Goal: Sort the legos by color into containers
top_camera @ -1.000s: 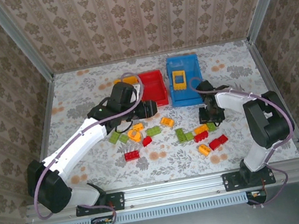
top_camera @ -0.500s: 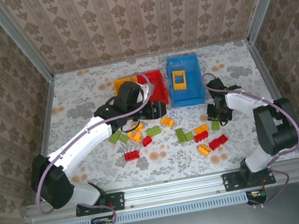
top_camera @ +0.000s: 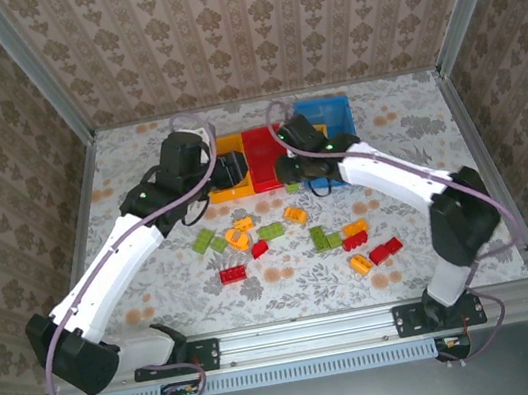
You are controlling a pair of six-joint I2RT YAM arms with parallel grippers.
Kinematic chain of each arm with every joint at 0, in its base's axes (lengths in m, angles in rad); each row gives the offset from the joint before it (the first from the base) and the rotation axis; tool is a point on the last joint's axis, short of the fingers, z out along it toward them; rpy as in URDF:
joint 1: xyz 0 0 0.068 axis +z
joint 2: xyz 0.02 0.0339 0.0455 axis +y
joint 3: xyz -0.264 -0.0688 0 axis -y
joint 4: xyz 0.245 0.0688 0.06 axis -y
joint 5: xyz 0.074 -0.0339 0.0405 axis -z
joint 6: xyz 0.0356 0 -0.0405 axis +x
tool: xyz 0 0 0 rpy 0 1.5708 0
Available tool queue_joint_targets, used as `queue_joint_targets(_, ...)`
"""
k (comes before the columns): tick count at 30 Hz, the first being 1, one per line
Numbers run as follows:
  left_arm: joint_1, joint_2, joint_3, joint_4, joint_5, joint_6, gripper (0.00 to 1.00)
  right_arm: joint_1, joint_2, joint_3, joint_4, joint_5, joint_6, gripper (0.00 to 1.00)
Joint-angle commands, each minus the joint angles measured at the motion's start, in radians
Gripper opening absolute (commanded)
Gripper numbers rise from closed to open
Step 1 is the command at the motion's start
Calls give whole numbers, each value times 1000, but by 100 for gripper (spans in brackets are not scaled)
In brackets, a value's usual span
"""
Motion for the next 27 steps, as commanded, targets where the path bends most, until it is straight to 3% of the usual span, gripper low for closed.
queue_joint_targets(1,6,-28,-30,-45,-40,-7,56,-5,148,134,5,28,52,20)
queue_joint_targets(10,9,-123,-130,-73,-32,-38,56,-17,431,443,-102,60,79,22)
queue_joint_targets(15,10,-138,-163,-125,-24,-50,56,-20,512,553,-194,54,81,37)
queue_joint_targets(21,14,-142,-207,-230,8,-48,57,-12,446,539,-194,61,42,53)
queue_joint_targets(25,30,-137,-252,-348,21,-115,58,11,344,486,-168,66,-20,55)
queue_joint_targets(27,45,-135,-287,-409,30,-216,60,34,247,384,-90,51,-82,55)
